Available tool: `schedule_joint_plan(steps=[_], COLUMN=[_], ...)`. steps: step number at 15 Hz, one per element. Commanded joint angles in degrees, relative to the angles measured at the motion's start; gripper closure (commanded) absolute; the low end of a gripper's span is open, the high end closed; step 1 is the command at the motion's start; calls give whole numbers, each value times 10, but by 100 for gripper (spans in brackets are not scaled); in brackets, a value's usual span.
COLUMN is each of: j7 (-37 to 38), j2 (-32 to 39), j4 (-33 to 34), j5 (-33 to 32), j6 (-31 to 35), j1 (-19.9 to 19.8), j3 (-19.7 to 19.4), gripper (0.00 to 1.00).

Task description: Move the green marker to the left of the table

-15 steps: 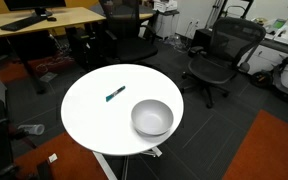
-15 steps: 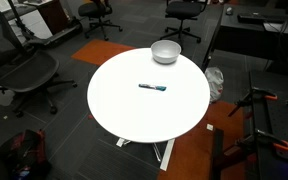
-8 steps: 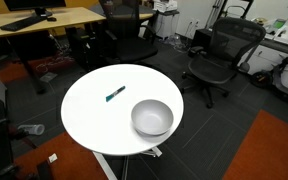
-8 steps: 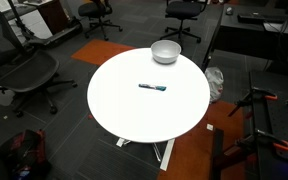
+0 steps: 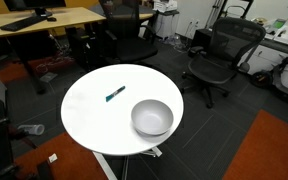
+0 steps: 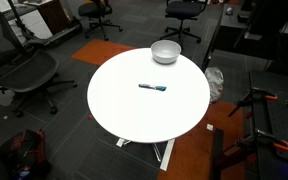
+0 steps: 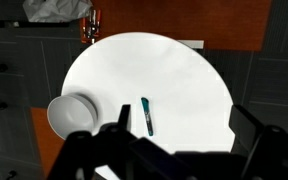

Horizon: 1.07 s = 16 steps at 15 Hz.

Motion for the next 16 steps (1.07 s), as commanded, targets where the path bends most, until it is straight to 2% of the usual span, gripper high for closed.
schedule_joint_plan(steps=[1, 9, 16], j7=[-7, -22, -135], j2=[35, 116, 197], j4=[4, -12, 5], j5=[-27, -52, -34], j6=[57, 211, 280], j1=[-2, -12, -21], j3=[-22, -75, -125], gripper=[0, 0, 0])
